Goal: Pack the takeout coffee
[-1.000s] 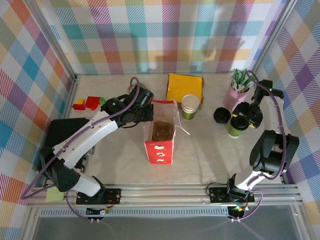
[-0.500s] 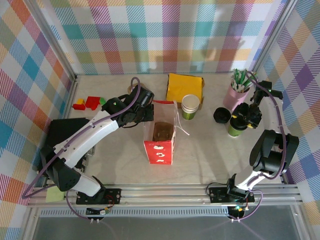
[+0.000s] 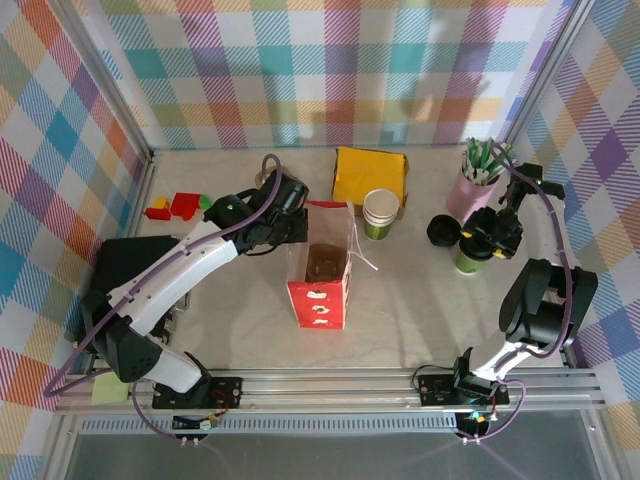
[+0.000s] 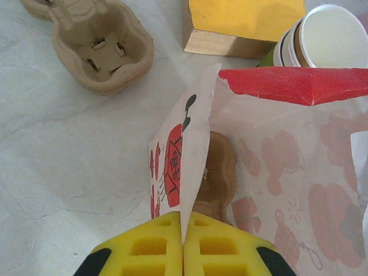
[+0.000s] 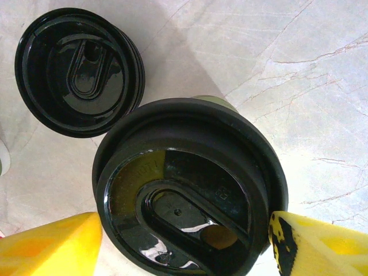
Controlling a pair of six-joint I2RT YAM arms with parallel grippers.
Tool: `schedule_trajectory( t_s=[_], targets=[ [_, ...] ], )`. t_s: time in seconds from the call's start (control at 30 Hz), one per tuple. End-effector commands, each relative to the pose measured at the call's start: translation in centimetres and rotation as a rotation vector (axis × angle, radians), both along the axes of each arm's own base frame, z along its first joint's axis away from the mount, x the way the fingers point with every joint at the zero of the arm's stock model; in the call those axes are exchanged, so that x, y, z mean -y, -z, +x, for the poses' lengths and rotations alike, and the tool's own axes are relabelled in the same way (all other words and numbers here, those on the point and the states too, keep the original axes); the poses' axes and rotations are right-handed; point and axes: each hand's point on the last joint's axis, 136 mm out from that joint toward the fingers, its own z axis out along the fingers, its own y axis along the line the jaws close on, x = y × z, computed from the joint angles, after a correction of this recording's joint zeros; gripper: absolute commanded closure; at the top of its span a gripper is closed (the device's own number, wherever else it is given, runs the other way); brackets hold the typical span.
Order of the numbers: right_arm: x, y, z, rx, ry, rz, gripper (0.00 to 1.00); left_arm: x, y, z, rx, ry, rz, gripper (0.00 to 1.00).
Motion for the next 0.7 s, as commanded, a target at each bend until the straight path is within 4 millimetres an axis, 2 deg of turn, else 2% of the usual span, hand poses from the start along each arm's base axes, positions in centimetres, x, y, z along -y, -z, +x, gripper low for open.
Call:
schedule_trajectory(
  t_s=[0.0, 0.37, 0.67],
  targets=[
    [-0.45, 0.05, 0.11, -0.01, -0.029, 0.024, 0.21, 0.37, 1.1, -0.24, -0.033, 0.03, 0.019, 1.0],
    [-0.5, 0.41, 0.53, -0.029, -0.054, 0.006, 0.18, 0.42, 1.24, -0.21, -0.036, 0.032, 0.022, 1.0],
    [-1.03, 0.51, 0.47, -0.058, -0.105, -0.025, 0.2, 0.32, 1.4, -0.31, -0.041, 0.033, 0.028, 1.0]
  ],
)
